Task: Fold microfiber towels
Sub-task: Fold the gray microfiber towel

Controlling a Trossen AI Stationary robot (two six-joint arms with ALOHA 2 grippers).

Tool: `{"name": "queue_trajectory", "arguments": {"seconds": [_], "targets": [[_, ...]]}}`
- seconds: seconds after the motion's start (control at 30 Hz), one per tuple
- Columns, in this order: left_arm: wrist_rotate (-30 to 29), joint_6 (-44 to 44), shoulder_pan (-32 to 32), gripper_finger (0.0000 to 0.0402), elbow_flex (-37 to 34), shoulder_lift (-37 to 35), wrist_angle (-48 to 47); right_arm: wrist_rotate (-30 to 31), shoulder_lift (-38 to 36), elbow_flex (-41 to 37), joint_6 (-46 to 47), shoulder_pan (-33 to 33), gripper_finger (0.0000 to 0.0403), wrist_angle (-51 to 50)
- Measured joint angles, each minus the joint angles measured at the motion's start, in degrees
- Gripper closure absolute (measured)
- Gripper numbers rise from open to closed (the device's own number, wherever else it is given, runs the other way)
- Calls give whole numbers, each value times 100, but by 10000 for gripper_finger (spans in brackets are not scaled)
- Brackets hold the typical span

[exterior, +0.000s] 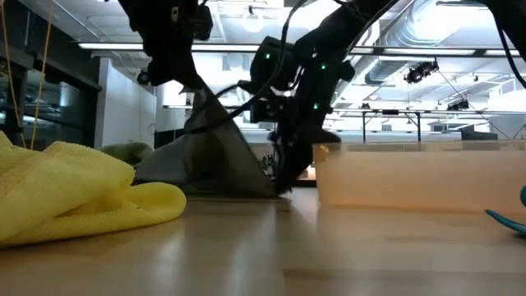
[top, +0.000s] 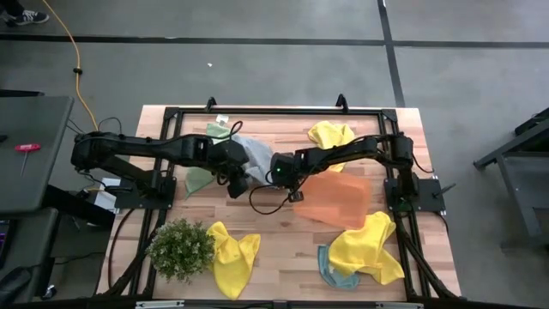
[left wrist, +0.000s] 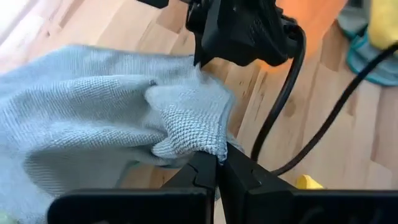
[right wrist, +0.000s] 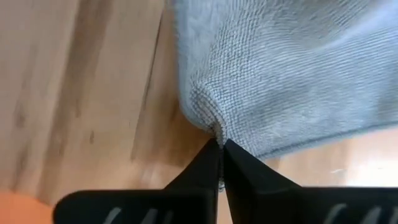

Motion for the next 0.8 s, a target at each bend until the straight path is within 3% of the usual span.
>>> {"name": "queue_trajectory", "arguments": {"seconds": [0.43, 0.6, 0.8], "targets": [[-65, 322, 373, 401, 178, -1087, -179, -52, -2072, 4, 886, -312, 402, -90], [-201, 940, 1013, 401, 1019, -944, -199, 111, -2849, 9, 1140, -723, 402, -182], [-400, 2643, 2031, 401, 2443, -202, -1016, 579, -3457, 15, 1024, -1522, 403, -164]]}}
